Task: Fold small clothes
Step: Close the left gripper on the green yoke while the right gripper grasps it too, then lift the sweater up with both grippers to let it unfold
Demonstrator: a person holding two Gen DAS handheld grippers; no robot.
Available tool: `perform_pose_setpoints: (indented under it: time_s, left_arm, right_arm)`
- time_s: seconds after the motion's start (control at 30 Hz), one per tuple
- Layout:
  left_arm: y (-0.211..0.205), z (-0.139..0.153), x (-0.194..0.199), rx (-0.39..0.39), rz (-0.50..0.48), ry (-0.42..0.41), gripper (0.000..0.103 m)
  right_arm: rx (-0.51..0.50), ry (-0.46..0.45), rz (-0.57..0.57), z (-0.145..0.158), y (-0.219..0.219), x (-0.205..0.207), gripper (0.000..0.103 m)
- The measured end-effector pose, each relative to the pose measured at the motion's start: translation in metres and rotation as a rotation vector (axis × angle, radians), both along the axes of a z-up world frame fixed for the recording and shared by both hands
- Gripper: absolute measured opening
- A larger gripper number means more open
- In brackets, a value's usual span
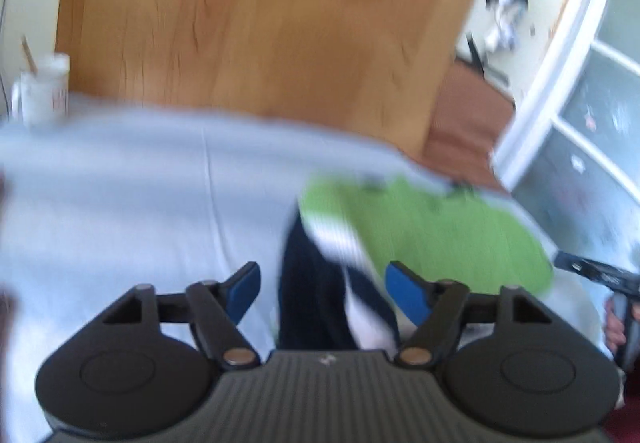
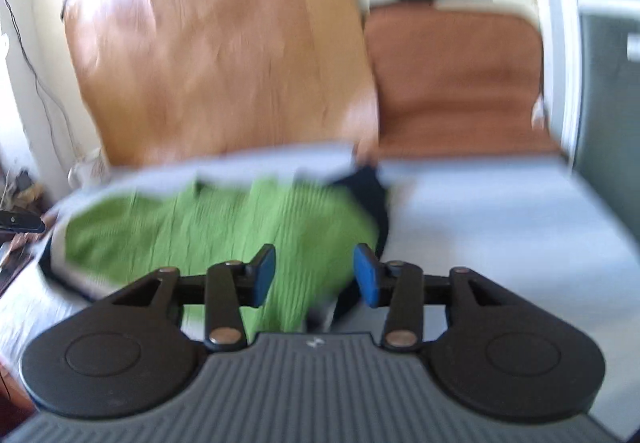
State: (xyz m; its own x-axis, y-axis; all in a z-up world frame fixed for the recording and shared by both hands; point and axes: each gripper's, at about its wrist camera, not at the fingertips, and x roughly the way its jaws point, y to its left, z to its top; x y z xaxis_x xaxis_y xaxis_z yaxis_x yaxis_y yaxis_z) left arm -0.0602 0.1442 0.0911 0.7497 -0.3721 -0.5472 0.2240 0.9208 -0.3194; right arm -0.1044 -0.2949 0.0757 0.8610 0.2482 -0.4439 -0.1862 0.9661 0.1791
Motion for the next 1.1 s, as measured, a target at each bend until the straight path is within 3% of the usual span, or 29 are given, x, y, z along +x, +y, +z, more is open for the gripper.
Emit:
perform_pose_setpoints:
  time_s: [0.07,0.17,0.27,0.3,0.37,0.43,0.5,0.53,0.6,0.77,0.87,0.97,1.03,1.07,1.1]
  left_arm:
    - [-0.007,0.01,0.019,0.058,-0.008,-0.074,0.083]
    - [-0.039,0.012,0.055,0.117,-0.137,-0.112,0.101]
    - [-0.068,-0.006,0.088,0.172,-0.244,-0.072,0.103]
    - [-0.074,-0.011,0.099,0.183,-0.261,-0.039,0.098]
    - [-0.081,-0.025,0.111,0.197,-0.298,0.018,0.074]
    - [-0.079,-0.032,0.112,0.222,-0.316,0.047,0.033]
    - [-0.082,-0.029,0.104,0.246,-0.323,0.035,0.013]
    - [-0.084,-0.023,0.101,0.244,-0.331,0.019,0.013]
    - [-0.079,-0.01,0.085,0.243,-0.349,-0.04,0.012]
    - [-0.065,0.016,0.019,0.203,-0.407,-0.194,0.012]
    - [-0.062,0.011,-0.007,0.195,-0.43,-0.219,0.017]
    - [-0.072,-0.008,-0.006,0.251,-0.414,-0.157,0.026]
    - [-0.08,-0.017,0.004,0.27,-0.401,-0.12,0.035]
    - [-0.082,-0.019,0.008,0.273,-0.399,-0.115,0.039]
    - [-0.085,-0.019,0.013,0.276,-0.388,-0.11,0.055]
  right_arm:
    - [-0.035,-0.061,0.042,0.006,0.001,0.021,0.063]
    - [-0.099,-0.084,0.145,0.007,0.015,0.057,0.081]
    - [-0.158,-0.023,0.241,-0.001,0.028,0.098,0.083]
    - [-0.175,0.0,0.258,-0.004,0.032,0.111,0.083]
    - [-0.192,0.046,0.289,-0.014,0.04,0.133,0.083]
    - [-0.193,0.097,0.322,-0.025,0.044,0.14,0.081]
    - [-0.208,0.117,0.349,-0.032,0.052,0.131,0.056]
    - [-0.236,0.104,0.353,-0.032,0.054,0.125,0.048]
    - [-0.261,0.059,0.364,-0.029,0.056,0.106,0.022]
    - [-0.235,-0.009,0.46,-0.021,0.055,0.043,0.019]
    - [-0.244,0.04,0.514,-0.03,0.058,0.022,0.024]
    - [-0.273,0.058,0.487,-0.042,0.065,0.025,0.028]
    - [-0.249,0.069,0.467,-0.042,0.07,0.036,0.034]
    - [-0.244,0.068,0.46,-0.041,0.072,0.041,0.043]
    - [-0.245,0.063,0.456,-0.039,0.073,0.046,0.05]
